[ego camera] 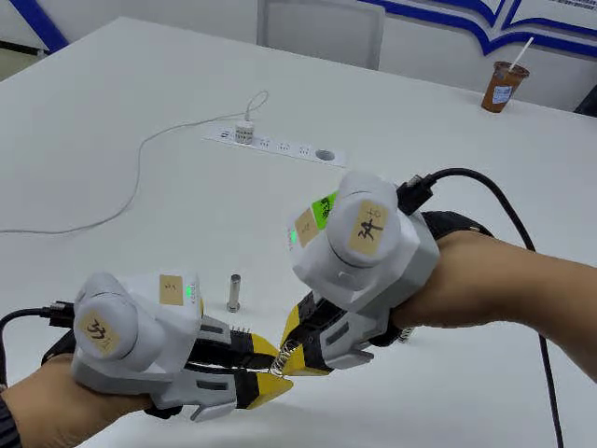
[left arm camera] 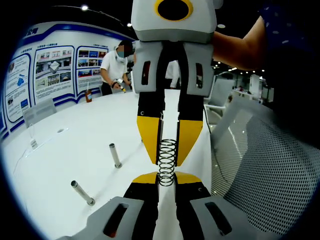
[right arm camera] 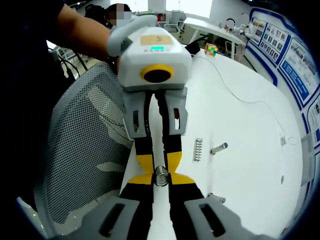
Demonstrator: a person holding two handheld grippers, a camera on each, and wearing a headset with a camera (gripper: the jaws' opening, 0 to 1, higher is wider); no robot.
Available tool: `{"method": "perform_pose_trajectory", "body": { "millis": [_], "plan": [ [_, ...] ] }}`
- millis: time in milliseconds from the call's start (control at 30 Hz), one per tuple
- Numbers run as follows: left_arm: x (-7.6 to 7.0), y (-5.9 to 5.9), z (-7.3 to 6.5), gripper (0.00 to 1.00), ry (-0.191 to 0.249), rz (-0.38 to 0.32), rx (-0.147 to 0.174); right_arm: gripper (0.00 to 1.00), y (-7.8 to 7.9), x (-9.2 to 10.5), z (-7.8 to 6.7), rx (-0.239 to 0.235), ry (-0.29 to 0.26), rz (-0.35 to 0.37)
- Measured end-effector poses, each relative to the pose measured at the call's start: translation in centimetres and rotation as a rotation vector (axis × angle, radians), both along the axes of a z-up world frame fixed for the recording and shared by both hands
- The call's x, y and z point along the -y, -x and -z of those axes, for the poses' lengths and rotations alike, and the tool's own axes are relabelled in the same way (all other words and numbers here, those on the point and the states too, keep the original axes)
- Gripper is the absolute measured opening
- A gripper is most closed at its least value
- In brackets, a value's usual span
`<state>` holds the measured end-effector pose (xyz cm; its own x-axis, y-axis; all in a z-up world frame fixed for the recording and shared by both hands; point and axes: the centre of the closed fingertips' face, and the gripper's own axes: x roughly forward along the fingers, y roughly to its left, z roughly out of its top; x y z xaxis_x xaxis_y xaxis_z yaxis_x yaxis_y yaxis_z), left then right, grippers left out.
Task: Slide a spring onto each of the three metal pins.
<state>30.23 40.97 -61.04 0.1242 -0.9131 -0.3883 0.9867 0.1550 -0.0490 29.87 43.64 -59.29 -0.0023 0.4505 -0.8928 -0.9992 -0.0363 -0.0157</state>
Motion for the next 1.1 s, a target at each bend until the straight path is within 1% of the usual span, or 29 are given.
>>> {"method": "perform_pose_trajectory", "body": {
  "millis": [67, 267, 467, 633, 900, 1000, 1100],
  "plan": [
    [-0.1, -0.1, -0.1, 0.12, 0.001, -0.005, 0.003, 0.12, -0.1, 0.0, -0.1, 0.000, -0.003, 0.004],
    [-0.5, -0.4, -0.2, 0.13, 0.006, -0.025, -0.004, 0.12, -0.6, 0.5, -0.1, 0.007, 0.009, 0.015],
    [-1.1, -0.3, 0.0, 0.17, 0.007, -0.047, -0.018, 0.12, -1.5, 1.6, -0.4, 0.018, 0.019, 0.043],
    [-1.8, -0.5, 0.1, 0.23, 0.007, -0.075, -0.024, 0.12, -2.2, 2.6, -0.7, 0.027, 0.026, 0.072],
    [-3.1, -1.4, -0.3, 0.35, 0.021, -0.138, -0.026, 0.12, -3.7, 4.2, -1.6, 0.049, 0.040, 0.114],
    [-3.6, -1.8, -0.3, 0.40, 0.023, -0.159, -0.029, 0.12, -4.1, 4.8, -1.6, 0.060, 0.054, 0.124],
    [-4.1, -2.0, -0.3, 0.43, 0.023, -0.175, -0.029, 0.12, -4.5, 5.3, -1.7, 0.063, 0.063, 0.132]
  ]
}}
